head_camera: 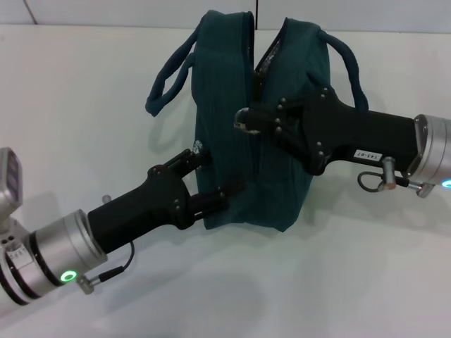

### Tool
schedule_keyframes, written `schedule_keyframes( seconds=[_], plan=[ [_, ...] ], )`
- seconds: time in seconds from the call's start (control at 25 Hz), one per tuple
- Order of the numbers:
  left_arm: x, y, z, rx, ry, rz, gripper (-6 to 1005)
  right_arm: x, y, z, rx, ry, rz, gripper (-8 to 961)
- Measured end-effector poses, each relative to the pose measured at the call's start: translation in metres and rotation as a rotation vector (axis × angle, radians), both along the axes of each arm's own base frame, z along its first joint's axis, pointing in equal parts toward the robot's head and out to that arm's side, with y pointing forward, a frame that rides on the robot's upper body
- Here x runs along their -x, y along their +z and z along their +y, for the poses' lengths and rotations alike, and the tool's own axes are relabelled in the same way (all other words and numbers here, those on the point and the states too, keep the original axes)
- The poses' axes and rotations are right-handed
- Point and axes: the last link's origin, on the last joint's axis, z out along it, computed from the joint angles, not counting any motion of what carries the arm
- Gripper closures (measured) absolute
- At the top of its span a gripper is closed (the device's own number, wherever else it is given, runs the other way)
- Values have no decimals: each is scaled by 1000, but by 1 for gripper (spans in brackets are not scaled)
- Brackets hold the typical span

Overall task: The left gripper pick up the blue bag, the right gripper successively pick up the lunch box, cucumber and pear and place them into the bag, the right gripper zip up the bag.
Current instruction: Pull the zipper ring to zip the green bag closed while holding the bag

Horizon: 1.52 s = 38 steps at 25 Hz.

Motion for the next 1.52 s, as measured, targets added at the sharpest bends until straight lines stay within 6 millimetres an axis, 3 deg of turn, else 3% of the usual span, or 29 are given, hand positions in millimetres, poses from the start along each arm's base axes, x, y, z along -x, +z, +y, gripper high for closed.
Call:
schedule_keyframes(
  seconds=[0.4, 0.6, 0.76, 1.04, 1.52],
  plan=[
    [4, -10, 9, -9, 38, 73, 112, 3, 8, 6, -46, -27, 61, 938],
    [6, -12, 10, -34, 26, 106, 278, 2, 9, 10, -59, -54, 67, 938],
    [5, -15, 12, -38, 20, 123, 508, 2, 8, 11, -61, -57, 62, 938],
    [5, -16, 15, -39, 22, 138, 713, 2, 8, 12, -67, -63, 56, 938],
    [10, -15, 15, -44, -8, 202, 878, 3, 19, 18, -128, -99, 127, 938]
  ],
)
